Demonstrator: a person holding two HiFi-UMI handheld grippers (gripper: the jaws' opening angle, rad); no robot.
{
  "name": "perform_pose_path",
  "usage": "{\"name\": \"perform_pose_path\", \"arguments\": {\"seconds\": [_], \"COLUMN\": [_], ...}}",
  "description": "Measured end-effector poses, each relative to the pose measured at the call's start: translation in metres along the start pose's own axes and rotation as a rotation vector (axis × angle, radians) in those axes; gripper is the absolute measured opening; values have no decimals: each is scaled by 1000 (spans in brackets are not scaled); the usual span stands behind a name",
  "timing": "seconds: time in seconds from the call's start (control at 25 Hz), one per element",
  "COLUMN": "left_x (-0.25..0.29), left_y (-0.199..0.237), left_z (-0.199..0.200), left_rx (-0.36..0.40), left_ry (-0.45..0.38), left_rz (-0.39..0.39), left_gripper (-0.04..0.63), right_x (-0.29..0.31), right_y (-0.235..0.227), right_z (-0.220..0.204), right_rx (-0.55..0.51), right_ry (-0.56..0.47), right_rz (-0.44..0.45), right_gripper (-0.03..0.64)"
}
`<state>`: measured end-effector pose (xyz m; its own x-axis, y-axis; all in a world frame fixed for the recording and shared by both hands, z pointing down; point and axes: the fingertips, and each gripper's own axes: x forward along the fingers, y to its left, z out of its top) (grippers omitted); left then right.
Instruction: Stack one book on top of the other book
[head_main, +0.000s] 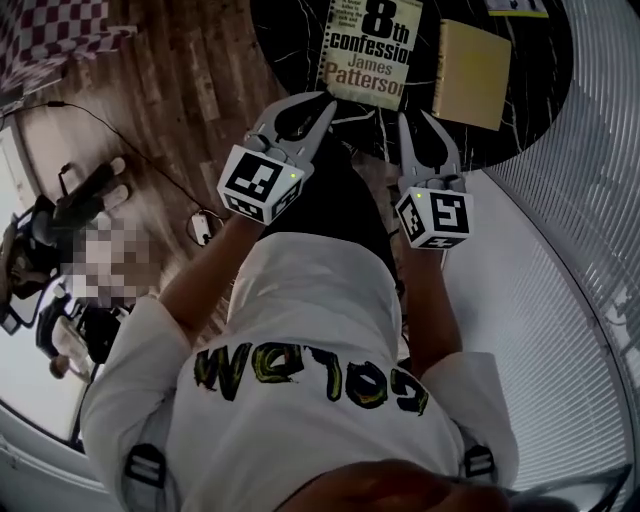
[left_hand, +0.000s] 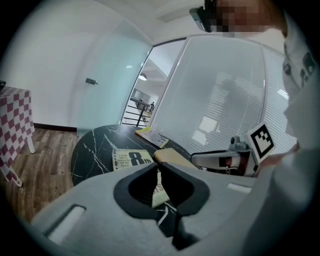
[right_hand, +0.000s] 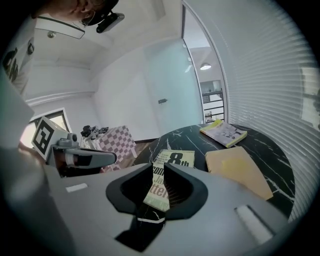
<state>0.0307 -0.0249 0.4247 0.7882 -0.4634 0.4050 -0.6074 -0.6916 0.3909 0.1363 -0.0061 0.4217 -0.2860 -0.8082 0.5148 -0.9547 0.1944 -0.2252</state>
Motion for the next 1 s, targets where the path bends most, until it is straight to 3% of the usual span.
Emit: {"name": "perform_pose_path", "arguments": {"seconds": [0.32, 1.0], "left_x": [26, 68], "left_y": [30, 79], "left_z": [-31, -89], "left_rx": [-39, -101], "left_ry": [40, 134], "left_rz": [42, 93], "left_gripper": [37, 164], "right_x": [32, 86], "right_y": [-23, -49], "right_z": [-29, -88], "right_rx": [9, 73], "right_ry": [37, 142], "right_rz": [1, 14], "right_gripper": [107, 221]}}
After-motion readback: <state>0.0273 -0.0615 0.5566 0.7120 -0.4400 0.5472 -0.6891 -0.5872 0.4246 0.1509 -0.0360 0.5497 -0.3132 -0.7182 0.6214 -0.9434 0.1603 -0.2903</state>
